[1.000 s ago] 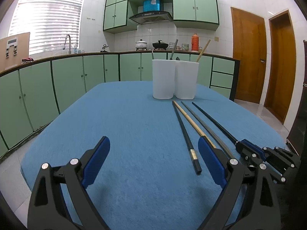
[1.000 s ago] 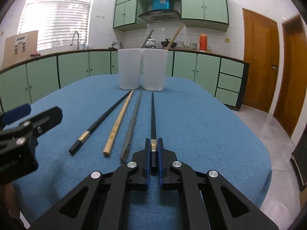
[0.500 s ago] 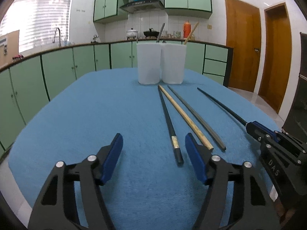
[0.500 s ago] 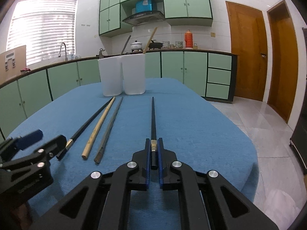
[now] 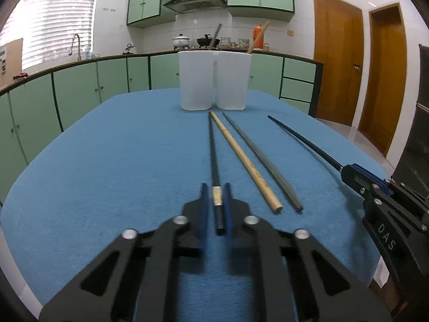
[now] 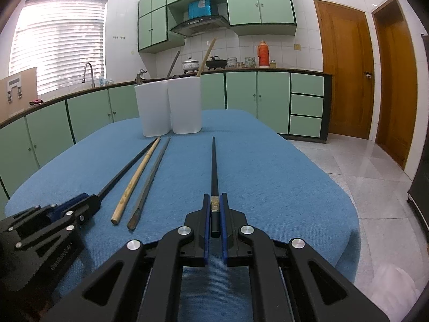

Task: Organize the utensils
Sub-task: 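Grasp a black chopstick with the right tool while the left tool grasps another black chopstick, then carry both black chopsticks to the white caddy and lower them in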

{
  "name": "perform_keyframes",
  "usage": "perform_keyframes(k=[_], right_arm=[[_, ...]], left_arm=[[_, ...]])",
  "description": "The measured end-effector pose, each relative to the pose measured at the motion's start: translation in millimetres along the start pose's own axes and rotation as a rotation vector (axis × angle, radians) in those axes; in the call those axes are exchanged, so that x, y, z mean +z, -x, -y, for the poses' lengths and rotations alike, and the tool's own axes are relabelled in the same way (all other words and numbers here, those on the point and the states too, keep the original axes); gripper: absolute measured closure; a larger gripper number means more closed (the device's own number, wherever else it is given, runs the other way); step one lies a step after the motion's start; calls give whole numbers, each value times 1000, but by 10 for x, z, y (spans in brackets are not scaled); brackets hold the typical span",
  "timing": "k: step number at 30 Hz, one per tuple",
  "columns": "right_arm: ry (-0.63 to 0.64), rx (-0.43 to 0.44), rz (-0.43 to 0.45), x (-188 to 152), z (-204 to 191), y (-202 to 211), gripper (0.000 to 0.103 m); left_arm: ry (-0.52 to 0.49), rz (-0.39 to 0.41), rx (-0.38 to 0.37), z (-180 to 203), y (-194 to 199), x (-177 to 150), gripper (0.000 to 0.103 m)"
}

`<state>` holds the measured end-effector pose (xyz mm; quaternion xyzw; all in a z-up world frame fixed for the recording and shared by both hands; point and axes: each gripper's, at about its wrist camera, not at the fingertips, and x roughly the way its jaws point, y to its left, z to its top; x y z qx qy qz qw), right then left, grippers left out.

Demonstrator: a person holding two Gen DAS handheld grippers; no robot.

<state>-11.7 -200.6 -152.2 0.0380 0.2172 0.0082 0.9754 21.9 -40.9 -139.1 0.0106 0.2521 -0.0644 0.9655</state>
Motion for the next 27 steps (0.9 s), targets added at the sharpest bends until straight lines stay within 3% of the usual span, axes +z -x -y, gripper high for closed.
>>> perform_keyframes(k=[7, 12, 19, 27], right_arm=[[4, 3, 10, 15, 27, 36, 96], [21, 1, 39, 77, 27, 106, 96], [31, 22, 100, 307, 92, 239, 96], [70, 89, 183, 792, 102, 419, 96]], left_arm=[[9, 6, 6, 10, 24, 14, 97], [-8, 53, 18, 15, 153, 63, 97], [-40, 169, 29, -6, 441, 314, 97], [-35, 275, -1, -68, 657, 777, 97]])
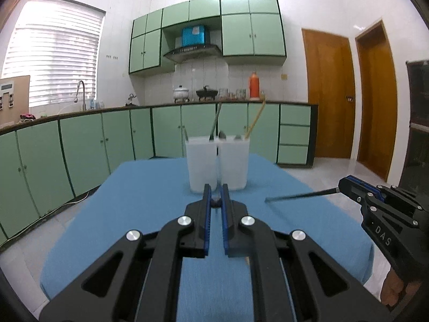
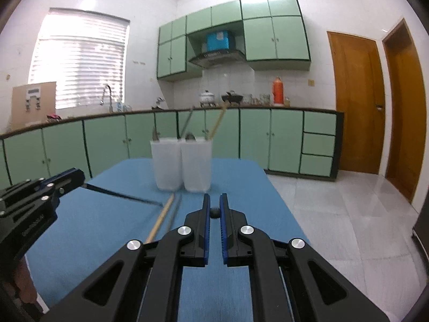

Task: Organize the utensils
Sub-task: 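Carry both black chopsticks to the white caddy and lower them in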

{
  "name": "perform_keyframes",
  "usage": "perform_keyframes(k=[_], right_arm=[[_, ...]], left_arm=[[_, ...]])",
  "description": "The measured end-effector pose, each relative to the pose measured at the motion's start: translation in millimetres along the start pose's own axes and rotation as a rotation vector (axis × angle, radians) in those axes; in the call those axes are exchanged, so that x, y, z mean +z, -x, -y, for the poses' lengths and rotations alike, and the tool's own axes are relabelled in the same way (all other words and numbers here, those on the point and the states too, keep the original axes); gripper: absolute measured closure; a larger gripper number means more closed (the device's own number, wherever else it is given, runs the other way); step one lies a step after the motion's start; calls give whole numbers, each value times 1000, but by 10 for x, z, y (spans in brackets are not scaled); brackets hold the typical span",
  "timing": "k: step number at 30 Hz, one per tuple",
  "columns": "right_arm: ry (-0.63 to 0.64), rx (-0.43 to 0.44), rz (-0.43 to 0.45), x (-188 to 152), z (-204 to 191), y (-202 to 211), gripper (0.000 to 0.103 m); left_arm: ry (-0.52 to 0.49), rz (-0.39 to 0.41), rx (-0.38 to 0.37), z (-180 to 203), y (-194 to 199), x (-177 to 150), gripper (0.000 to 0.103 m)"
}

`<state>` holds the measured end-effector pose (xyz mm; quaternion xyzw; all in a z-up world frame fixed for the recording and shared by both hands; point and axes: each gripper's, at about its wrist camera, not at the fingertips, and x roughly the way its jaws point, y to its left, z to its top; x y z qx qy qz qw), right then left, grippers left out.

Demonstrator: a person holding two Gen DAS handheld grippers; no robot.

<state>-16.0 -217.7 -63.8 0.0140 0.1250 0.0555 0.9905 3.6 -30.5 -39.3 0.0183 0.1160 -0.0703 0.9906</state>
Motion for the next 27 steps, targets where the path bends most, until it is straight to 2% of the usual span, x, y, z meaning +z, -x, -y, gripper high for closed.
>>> perform_keyframes(k=[6, 12, 21, 27], right_arm=[[-54, 82, -4, 529, 125, -97, 96], [-98, 143, -29, 959, 191, -245, 96], [-132, 181, -72, 1332, 227, -576, 96], [-117, 189, -41, 1595, 216, -699, 96]], left_arm=[[6, 46, -25, -41, -45, 394, 97], [40, 47, -52, -141, -169, 719, 97], [61, 57, -67, -267, -341, 1011, 97], [82, 89, -81, -367, -480, 1277, 97]])
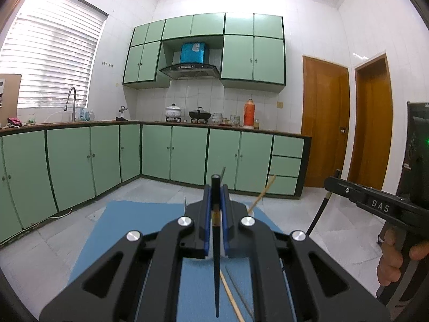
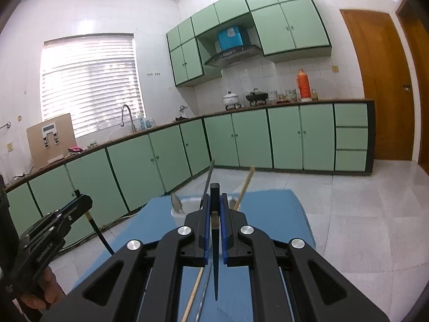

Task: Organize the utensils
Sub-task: 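Carry both black chopsticks to the white caddy and lower them in, then open both tools over the white caddy, releasing the black chopsticks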

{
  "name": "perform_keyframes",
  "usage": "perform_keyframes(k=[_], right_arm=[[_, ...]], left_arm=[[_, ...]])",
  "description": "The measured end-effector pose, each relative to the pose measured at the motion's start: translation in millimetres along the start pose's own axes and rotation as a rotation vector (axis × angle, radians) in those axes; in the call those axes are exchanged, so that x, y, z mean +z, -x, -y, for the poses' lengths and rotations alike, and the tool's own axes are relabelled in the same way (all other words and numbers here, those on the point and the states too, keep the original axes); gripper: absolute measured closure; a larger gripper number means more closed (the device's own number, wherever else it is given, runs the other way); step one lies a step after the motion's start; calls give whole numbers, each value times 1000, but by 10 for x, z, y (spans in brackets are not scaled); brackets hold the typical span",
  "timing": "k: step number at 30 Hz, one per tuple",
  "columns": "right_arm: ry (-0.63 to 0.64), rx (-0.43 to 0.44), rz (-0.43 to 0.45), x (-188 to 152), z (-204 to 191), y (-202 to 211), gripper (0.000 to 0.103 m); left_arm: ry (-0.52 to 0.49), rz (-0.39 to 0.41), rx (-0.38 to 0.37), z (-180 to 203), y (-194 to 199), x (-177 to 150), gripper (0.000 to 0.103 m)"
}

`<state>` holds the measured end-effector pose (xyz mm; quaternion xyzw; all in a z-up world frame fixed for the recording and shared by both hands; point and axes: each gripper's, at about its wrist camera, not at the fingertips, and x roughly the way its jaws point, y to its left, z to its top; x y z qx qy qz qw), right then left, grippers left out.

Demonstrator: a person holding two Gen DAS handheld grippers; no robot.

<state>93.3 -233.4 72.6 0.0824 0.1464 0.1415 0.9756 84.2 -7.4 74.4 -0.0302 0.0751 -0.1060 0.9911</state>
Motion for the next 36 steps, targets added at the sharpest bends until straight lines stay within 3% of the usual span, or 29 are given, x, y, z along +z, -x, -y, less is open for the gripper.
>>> perform_keyframes(k=[12, 19, 27, 36], right_arm=[[26, 7, 104, 785, -89, -326, 96], [31, -13, 122, 1083, -57, -785, 96], [28, -36, 46, 966, 35, -1434, 96], [35, -44, -35, 623, 79, -1807, 96]], left_arm=[[-5, 111, -21, 43, -579, 725, 97], [-29, 168, 4, 73, -1078, 994, 97], [1, 101, 26, -79, -1702, 833, 97], [0, 9, 32, -274, -2073, 478, 97]])
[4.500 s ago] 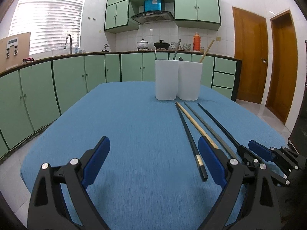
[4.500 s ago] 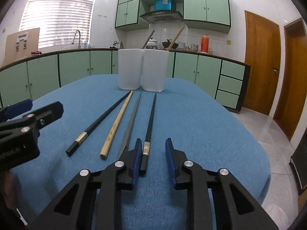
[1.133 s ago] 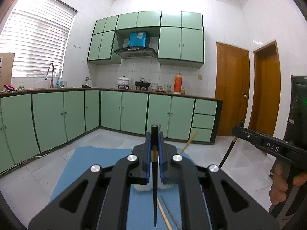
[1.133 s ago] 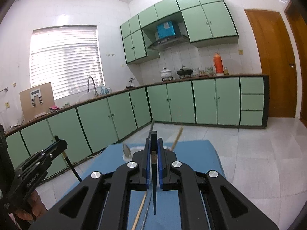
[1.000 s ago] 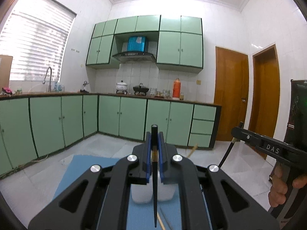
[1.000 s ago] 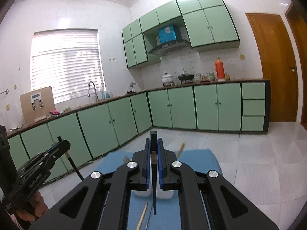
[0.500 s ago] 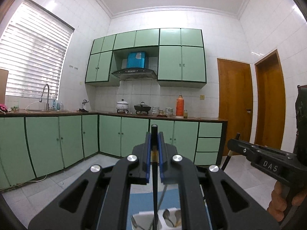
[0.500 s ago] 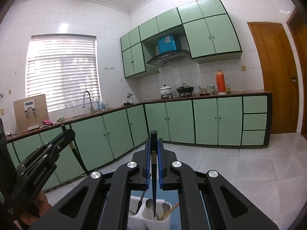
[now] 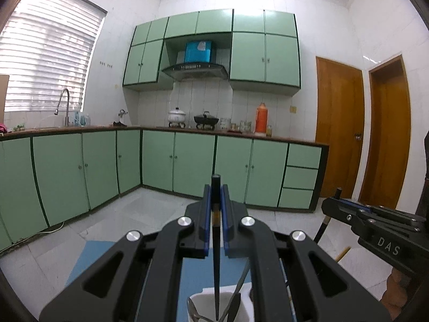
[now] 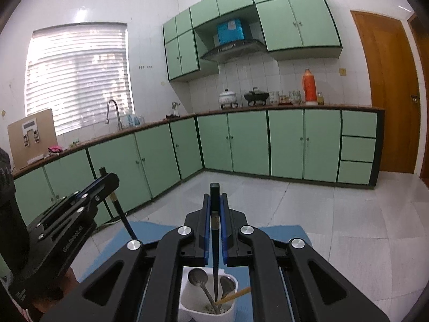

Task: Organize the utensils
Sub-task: 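Open both tools over the white caddy, releasing the black chopsticks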

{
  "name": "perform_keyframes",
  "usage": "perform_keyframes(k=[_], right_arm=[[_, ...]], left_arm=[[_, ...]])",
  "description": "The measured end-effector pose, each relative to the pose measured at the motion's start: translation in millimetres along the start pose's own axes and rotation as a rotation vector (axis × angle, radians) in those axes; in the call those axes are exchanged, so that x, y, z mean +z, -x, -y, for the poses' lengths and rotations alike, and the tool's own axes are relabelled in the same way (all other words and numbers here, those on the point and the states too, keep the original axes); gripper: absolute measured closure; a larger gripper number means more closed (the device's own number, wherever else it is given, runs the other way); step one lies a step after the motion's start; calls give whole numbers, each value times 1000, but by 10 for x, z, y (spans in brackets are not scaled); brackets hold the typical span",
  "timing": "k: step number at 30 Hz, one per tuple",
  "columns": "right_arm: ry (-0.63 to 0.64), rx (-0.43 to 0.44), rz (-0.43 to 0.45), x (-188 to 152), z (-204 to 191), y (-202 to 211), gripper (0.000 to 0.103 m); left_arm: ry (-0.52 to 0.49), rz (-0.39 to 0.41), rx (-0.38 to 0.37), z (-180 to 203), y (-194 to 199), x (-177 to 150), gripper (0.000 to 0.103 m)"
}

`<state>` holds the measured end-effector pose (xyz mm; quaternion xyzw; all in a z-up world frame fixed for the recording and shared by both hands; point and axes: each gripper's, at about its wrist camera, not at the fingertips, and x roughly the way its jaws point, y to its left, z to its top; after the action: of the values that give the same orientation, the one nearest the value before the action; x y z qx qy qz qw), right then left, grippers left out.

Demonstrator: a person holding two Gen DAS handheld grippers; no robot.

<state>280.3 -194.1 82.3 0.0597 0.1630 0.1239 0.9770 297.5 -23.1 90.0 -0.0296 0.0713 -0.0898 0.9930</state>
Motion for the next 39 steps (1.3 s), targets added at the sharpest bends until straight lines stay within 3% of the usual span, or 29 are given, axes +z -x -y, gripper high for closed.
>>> perform_keyframes(k=[11, 20, 26, 28, 34, 39], right_arm=[[-9, -17, -92, -299, 47, -270, 96], [-11, -36, -79, -283, 75, -196, 93], [-16, -63, -17, -227, 132, 45, 72], [-9, -80, 8, -221, 139, 150, 59], [22, -127, 77, -309, 105, 519, 38], [41, -141, 108, -478, 50, 812, 29]], left_arm=[[-23, -94, -7, -69, -210, -309, 97], [-19, -122, 5, -109, -190, -356, 95], [-13, -76, 5, -91, 62, -269, 68], [-11, -51, 8, -95, 198, -245, 52], [3, -6, 12, -99, 578, -247, 31], [1, 0, 19, -91, 930, -364, 21]])
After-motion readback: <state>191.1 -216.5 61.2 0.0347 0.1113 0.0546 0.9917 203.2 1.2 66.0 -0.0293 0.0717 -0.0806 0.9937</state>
